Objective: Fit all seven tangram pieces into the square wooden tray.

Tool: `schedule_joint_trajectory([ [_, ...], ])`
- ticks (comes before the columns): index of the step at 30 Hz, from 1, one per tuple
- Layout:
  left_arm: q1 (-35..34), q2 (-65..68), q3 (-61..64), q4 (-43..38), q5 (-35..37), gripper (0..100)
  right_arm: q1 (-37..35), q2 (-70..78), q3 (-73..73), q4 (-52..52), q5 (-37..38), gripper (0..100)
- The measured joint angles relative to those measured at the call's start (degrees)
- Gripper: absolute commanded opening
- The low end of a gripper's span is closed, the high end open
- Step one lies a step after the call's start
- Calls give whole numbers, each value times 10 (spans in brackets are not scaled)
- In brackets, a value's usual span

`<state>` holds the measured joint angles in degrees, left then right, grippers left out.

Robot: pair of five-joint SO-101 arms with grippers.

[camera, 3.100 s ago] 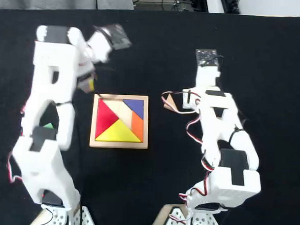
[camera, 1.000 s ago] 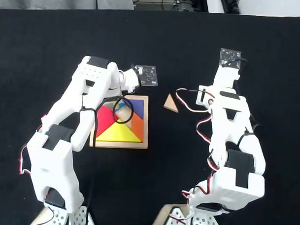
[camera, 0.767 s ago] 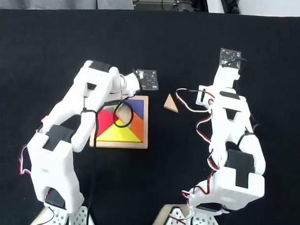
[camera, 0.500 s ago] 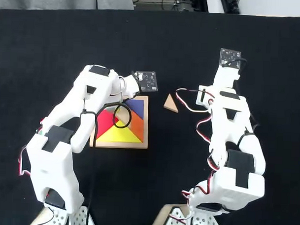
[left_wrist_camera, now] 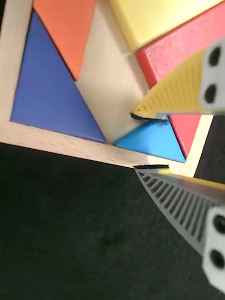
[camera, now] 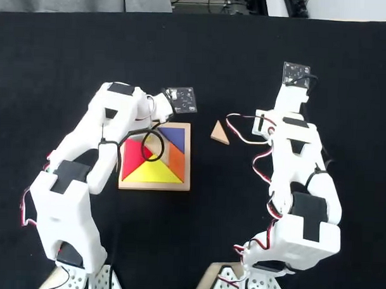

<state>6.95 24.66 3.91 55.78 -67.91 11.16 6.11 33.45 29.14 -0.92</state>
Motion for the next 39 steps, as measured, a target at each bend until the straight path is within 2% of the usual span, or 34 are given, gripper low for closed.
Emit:
schedule_joint_trajectory([
  [5, -3, 1, -7, 12, 0, 177, 0, 0, 0, 0, 0, 11],
  [16, -10, 2, -135, 154, 4, 177, 0, 0, 0, 0, 0, 11],
  [20, -10, 2, -244, 239, 48, 177, 0, 0, 0, 0, 0, 11],
  [25, -10, -4, -403, 399, 65, 176, 0, 0, 0, 0, 0, 11],
  [28, -18, -36, -455, 435, 90, 176, 0, 0, 0, 0, 0, 11],
  [36, -124, -230, -430, 449, 185, 169, 0, 0, 0, 0, 0, 11],
  [39, -174, -325, -351, 449, 214, 97, 0, 0, 0, 0, 0, 12],
])
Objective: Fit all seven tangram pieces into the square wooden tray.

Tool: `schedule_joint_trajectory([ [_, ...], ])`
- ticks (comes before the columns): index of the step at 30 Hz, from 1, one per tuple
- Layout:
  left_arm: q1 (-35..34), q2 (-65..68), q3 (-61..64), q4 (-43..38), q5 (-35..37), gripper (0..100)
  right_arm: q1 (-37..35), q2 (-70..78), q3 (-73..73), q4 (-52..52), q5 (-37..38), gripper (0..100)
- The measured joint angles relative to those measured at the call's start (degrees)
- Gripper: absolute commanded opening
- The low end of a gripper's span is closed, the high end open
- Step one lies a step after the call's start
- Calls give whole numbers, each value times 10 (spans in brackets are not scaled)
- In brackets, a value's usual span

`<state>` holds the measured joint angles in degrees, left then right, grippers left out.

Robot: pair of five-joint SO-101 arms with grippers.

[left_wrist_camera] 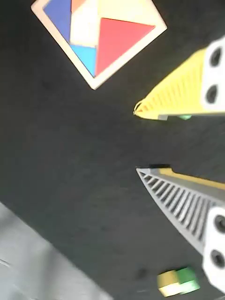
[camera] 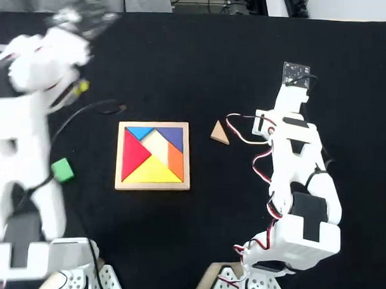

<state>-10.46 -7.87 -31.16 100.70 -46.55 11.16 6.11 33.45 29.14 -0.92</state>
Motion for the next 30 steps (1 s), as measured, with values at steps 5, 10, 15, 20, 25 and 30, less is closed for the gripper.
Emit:
schedule_joint_trajectory([
  [5, -62, -164, 229, -4, 26, 54, -4, 0, -4, 33, 0, 54],
  [10, -162, -324, 536, -132, 112, 91, -69, -3, -62, 167, 33, 109],
  [15, -242, -424, 851, -329, 164, 89, -153, -4, -111, 277, 73, 149],
  [20, -287, -464, 1020, -425, 226, 88, -188, -4, -164, 345, 79, 264],
  [25, -312, -484, 1102, -507, 292, 88, -220, -4, -183, 354, 88, 266],
  [30, -325, -503, 1121, -520, 294, 88, -229, 35, -187, 341, 118, 269],
])
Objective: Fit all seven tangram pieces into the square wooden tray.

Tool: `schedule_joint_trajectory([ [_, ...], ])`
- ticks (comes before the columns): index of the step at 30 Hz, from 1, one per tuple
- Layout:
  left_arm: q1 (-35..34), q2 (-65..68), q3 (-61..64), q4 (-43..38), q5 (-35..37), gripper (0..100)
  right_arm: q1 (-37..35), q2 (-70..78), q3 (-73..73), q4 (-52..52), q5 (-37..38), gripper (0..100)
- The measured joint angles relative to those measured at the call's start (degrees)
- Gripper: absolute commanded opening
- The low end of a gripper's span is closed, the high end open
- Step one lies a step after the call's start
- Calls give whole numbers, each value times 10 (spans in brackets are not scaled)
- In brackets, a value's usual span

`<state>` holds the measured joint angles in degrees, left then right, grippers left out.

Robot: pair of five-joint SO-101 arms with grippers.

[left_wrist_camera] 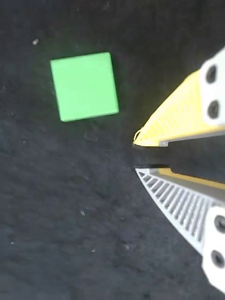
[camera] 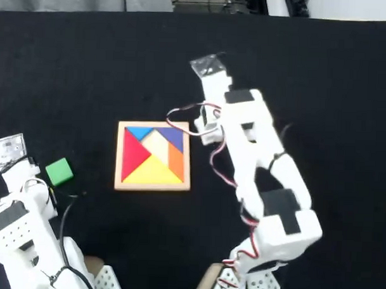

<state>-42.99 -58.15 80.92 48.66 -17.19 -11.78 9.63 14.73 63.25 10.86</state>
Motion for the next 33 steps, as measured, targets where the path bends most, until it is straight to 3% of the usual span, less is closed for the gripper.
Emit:
schedule_joint_trajectory([
  [12, 29, -45, 24, -2, 0, 88, 2, 128, -93, 18, 6, 265],
  [27, 40, -163, 82, -2, 0, 90, 12, 137, -101, 24, 7, 263],
  [33, 40, -205, 91, 18, 0, 91, 12, 137, -101, 24, 7, 163],
])
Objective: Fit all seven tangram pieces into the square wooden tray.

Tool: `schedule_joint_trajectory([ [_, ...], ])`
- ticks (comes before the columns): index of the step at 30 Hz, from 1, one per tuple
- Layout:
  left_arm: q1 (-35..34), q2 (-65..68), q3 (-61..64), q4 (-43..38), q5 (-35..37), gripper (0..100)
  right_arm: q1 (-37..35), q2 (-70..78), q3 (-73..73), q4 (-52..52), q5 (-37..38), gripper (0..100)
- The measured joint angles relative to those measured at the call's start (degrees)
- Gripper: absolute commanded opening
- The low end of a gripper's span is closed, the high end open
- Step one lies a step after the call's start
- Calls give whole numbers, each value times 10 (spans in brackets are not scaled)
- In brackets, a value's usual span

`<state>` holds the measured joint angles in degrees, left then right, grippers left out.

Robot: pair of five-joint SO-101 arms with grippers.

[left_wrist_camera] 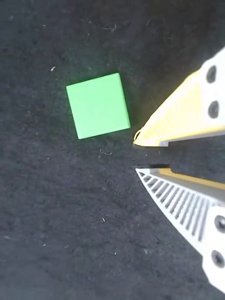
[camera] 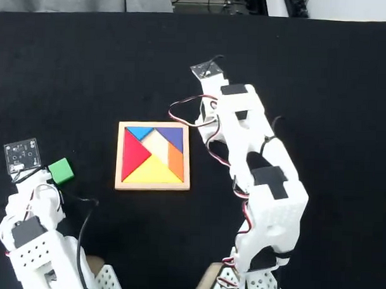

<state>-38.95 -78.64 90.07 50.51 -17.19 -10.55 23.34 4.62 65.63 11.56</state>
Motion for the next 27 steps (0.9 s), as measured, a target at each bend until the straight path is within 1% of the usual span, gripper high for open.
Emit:
schedule_joint_trajectory([
  [3, 0, -21, 9, 4, 0, 91, 1, 0, 0, 0, -1, 168],
  [9, 3, -47, 17, 5, 0, 91, 1, 0, 0, -7, 0, 250],
  [16, 4, -47, 17, 6, 0, 91, 1, 23, -1, -9, 0, 250],
  [27, 4, -48, 17, 6, 0, 91, -2, 69, -61, 5, -6, 243],
])
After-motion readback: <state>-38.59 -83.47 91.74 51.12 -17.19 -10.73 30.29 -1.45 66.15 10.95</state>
